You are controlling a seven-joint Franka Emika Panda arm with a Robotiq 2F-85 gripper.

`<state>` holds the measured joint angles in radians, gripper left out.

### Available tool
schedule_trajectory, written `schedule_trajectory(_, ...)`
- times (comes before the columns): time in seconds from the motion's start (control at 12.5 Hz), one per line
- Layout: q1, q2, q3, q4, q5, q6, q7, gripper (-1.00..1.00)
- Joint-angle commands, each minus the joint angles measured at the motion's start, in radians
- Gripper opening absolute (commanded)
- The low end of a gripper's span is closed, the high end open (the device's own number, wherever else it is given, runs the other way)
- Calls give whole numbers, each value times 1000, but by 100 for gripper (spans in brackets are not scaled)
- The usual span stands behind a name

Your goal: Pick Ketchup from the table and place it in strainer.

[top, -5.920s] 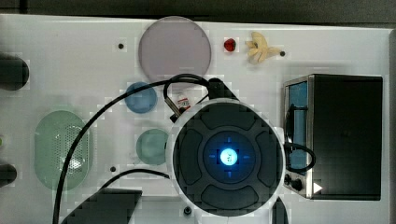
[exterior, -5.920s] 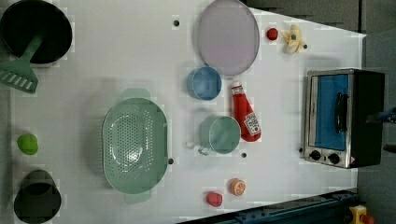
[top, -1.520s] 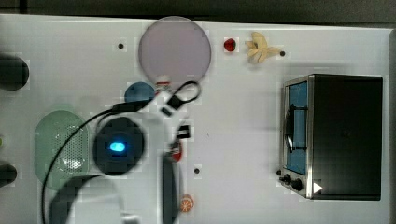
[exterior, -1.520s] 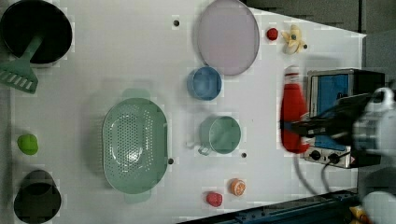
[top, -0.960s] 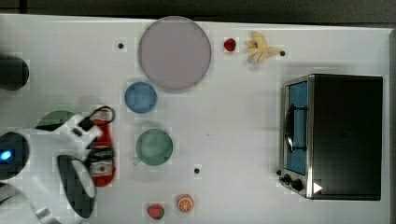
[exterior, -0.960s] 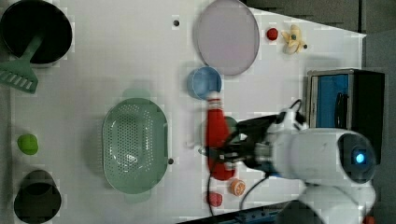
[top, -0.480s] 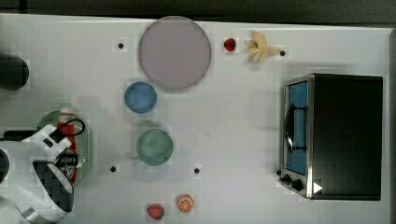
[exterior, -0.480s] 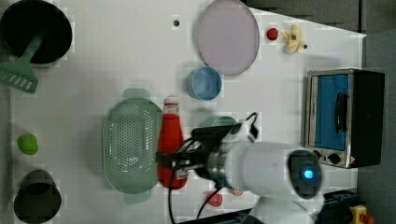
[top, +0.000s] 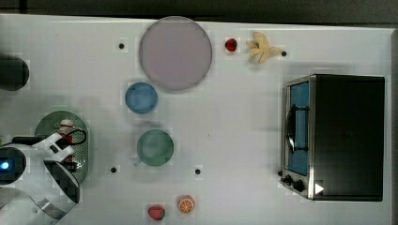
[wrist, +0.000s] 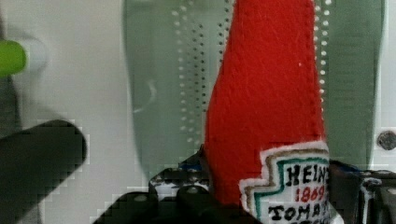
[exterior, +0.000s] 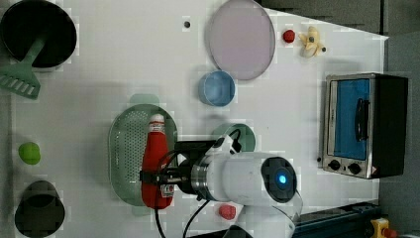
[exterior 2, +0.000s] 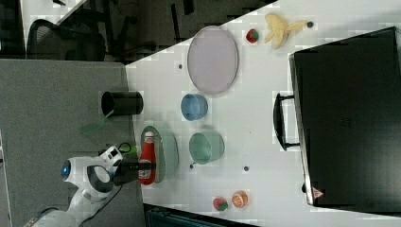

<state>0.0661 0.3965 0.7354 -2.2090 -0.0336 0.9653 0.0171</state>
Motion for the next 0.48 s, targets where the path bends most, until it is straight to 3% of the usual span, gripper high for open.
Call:
schedule_trajectory(0.08, -10, 4, -24, 12, -20, 23, 74, 88)
schedule_trajectory(0.16, -10, 2, -24, 16, -20, 25, 74, 100)
schedule_trajectory(0.48, -36, -69, -29, 27, -17, 7, 80, 100)
